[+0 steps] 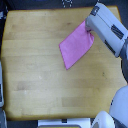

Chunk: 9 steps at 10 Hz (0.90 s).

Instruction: Folding a cloth

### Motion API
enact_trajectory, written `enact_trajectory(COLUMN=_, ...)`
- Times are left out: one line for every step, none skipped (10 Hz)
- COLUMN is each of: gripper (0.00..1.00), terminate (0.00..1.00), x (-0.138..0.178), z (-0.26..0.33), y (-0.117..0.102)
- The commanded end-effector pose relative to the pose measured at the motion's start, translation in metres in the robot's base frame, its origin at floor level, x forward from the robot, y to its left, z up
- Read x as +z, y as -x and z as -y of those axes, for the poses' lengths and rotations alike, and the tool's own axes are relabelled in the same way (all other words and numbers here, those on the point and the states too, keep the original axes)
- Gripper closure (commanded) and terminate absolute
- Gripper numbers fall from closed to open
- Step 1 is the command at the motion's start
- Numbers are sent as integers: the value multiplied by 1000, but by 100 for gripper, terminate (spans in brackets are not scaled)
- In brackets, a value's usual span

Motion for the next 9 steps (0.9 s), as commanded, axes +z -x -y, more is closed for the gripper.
enact_trajectory(gripper=100, terminate=0, x=49, z=-15, y=0)
enact_trajectory(gripper=100, terminate=0, x=70, z=-34, y=1)
enact_trajectory(gripper=100, terminate=0, x=75, z=-38, y=3)
enact_trajectory(gripper=100, terminate=0, x=90, z=-58, y=13)
enact_trajectory(gripper=100, terminate=0, x=100, z=-72, y=30)
enact_trajectory(gripper=100, terminate=0, x=105, z=-82, y=41)
enact_trajectory(gripper=100, terminate=0, x=114, z=-97, y=60)
enact_trajectory(gripper=100, terminate=0, x=117, z=-104, y=68)
enact_trajectory(gripper=100, terminate=0, x=120, z=-114, y=81)
